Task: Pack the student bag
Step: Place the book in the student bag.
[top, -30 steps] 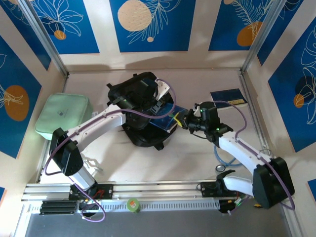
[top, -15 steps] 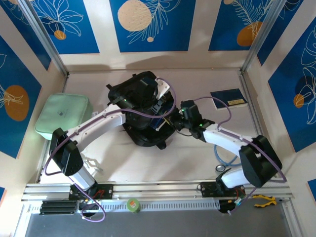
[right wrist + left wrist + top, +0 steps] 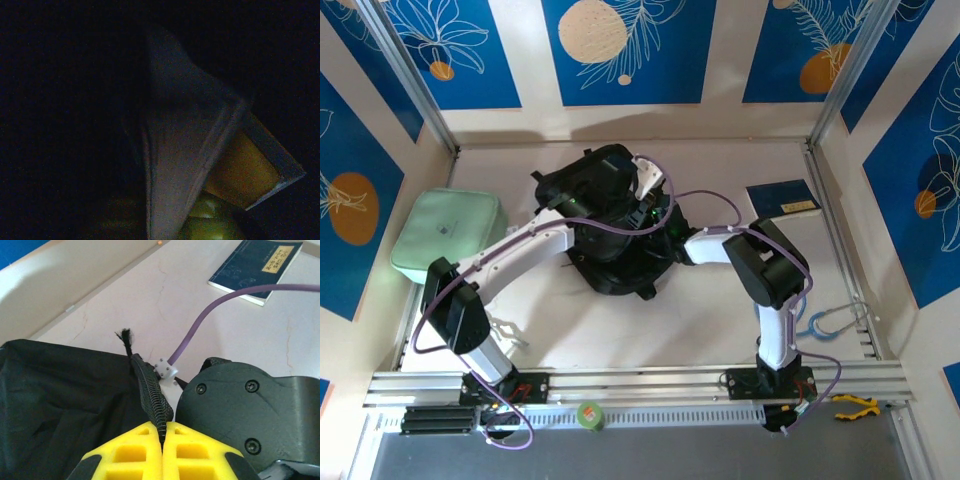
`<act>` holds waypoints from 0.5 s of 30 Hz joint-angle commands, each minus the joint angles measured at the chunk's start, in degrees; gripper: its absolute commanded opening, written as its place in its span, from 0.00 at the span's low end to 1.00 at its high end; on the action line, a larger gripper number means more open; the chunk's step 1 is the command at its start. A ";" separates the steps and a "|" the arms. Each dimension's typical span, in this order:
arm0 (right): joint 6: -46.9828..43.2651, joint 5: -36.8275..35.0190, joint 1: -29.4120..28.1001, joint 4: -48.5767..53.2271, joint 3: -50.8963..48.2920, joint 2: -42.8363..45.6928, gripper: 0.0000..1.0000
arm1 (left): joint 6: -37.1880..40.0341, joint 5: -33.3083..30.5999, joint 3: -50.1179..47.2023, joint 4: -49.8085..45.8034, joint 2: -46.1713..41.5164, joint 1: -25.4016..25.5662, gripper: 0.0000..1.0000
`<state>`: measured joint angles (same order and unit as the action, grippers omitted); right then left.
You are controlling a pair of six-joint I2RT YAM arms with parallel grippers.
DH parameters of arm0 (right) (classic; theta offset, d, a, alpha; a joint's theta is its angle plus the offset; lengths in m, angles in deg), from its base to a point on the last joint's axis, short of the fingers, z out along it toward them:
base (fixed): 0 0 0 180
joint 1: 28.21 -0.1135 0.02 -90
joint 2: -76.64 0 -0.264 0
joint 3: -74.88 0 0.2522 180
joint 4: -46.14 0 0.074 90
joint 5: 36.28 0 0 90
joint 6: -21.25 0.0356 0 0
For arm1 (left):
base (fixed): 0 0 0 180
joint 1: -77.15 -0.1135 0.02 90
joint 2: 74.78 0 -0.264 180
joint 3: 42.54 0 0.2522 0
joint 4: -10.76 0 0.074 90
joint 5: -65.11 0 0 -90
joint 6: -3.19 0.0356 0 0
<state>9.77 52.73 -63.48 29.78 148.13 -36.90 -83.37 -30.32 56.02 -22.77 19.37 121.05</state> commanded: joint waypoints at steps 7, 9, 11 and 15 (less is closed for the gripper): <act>-1.79 4.11 -0.95 1.05 -1.61 4.31 0.39 | -2.82 3.04 -0.05 4.48 -1.27 -1.35 0.00; -3.12 3.83 -0.28 5.08 -2.79 8.52 0.45 | -3.08 2.88 -0.22 4.46 -1.45 -1.75 0.00; -3.85 3.96 0.43 7.80 -4.81 12.88 0.49 | -3.18 2.71 -0.83 4.72 -1.83 -2.12 0.00; -2.79 9.80 2.49 11.41 -10.31 21.94 0.56 | -3.53 3.04 -2.22 4.92 -2.97 -2.62 0.00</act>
<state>7.61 57.71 -62.47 37.53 140.61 -20.85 -85.95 -29.33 54.55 -21.20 19.19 119.02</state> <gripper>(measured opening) 0.553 0.058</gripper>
